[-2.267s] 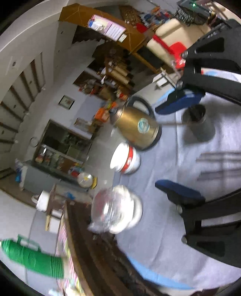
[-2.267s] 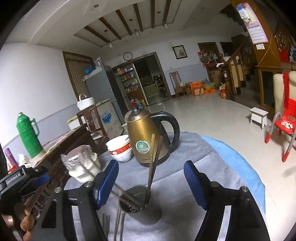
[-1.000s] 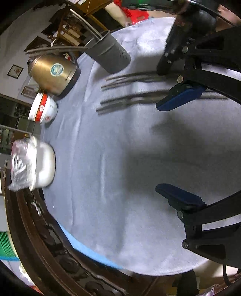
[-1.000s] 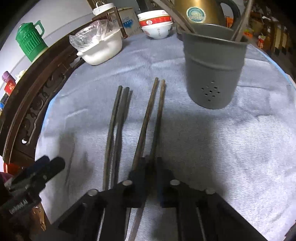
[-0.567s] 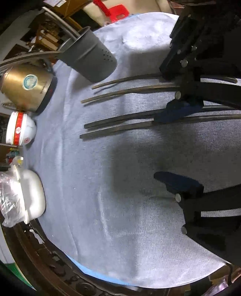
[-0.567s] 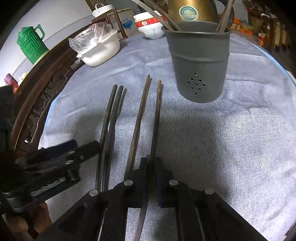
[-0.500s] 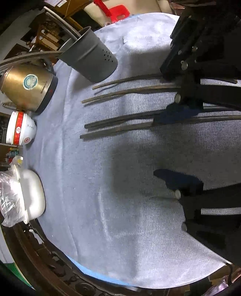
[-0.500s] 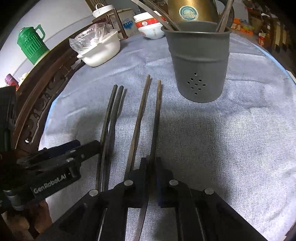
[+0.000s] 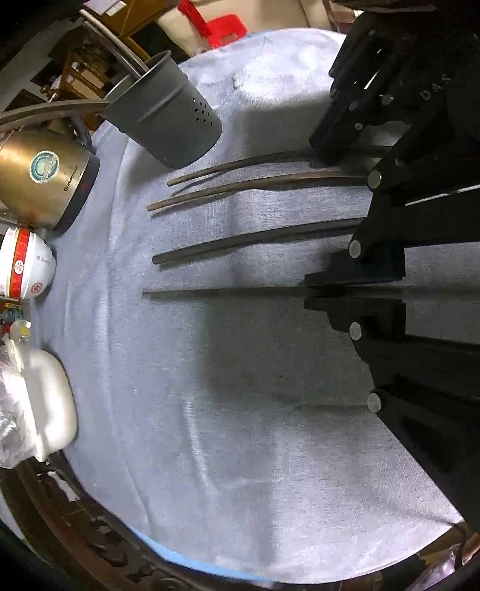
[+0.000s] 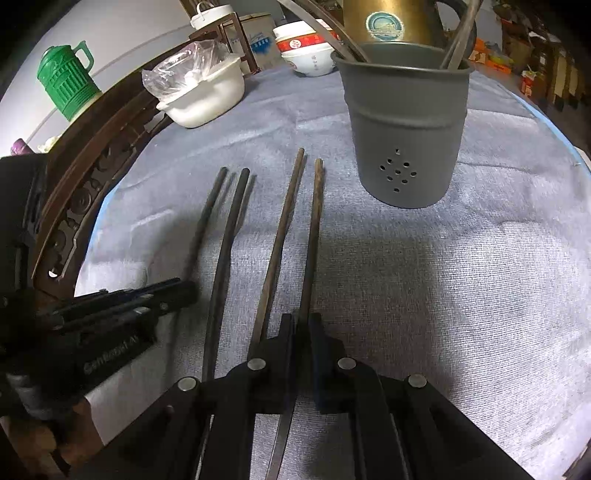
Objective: Organize utensils
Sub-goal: 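Close the left tool on a dark chopstick while the right tool grasps another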
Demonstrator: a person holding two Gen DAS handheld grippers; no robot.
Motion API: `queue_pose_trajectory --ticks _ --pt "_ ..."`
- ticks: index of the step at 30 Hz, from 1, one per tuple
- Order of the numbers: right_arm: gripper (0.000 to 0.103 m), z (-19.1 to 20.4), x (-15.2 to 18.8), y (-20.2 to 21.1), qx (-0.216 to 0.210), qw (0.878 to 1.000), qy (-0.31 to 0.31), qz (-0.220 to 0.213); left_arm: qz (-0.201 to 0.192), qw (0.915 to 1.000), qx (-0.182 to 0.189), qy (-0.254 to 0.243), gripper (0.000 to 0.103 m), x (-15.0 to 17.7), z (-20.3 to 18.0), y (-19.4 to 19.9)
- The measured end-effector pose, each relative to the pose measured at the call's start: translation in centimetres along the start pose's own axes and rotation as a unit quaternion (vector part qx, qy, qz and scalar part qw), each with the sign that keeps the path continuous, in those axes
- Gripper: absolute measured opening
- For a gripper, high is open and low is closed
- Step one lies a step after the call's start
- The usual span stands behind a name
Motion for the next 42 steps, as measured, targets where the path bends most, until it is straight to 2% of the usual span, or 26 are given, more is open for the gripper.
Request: queue_pose_trajectory --ticks 5,10,14,17,19,20,23,24,28,31,34,42 --pt "0.009 0.1 1.4 0.6 0.000 1.000 0.016 0.018 0.003 1.0000 0.002 0.001 0.006 1.9 1.6 1.0" --pt "0.009 0.1 3.7 1.6 -0.003 0.999 0.017 0.033 0.007 0.9991 0.017 0.039 0.006 4.6 3.3 2.1" --pt "0.008 -0.3 4.4 2.0 -0.009 0.999 -0.019 0.024 0.000 0.9965 0.030 0.079 0.006 5.5 4.0 2.6" --pt "0.008 -0.5 4.3 2.0 -0.013 0.999 -0.046 0.007 -0.004 0.9969 0.025 0.075 0.006 5.4 3.8 2.5" --pt "0.010 -0.6 4.1 1.9 -0.019 0.998 -0.057 0.007 0.003 0.9967 0.035 0.074 0.008 5.4 3.5 2.5" --pt "0.010 -0.5 4.0 1.9 -0.020 0.998 -0.053 0.013 0.008 0.9966 0.041 0.072 0.014 5.3 3.5 2.6" --pt "0.011 -0.6 3.3 2.3 -0.027 0.998 -0.045 0.017 0.008 0.9963 0.042 0.075 0.049 3.9 4.3 3.1" --pt "0.011 -0.8 2.8 2.5 -0.024 0.999 -0.045 0.014 -0.006 0.9963 0.037 0.077 0.051 3.1 4.6 3.6" --pt "0.011 -1.4 0.3 3.1 -0.016 0.999 -0.040 0.007 -0.012 0.9978 0.016 0.064 0.051 0.5 5.4 3.6" --pt "0.011 -1.2 -1.9 2.0 -0.022 0.999 -0.036 0.021 0.002 0.9990 -0.006 0.045 0.050 -0.6 5.3 3.2" --pt "0.011 -1.1 -2.8 0.3 -0.040 0.997 -0.043 0.051 0.026 0.9994 -0.010 0.021 0.050 -1.2 4.2 2.2" --pt "0.011 -0.9 -3.6 -2.6 -0.012 0.995 -0.024 0.098 0.066 0.9975 -0.025 -0.001 0.049 -2.0 3.3 -0.1"
Point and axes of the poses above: each gripper's, at about its wrist camera, not at the fingertips, and y roughly against the way its jaws point, z to its left, x to its underside, the point moved 9 cm from there along -y, roughly the way its jaws point, and after that the axes turned 4 degrees about y, right-handed, at the moved point
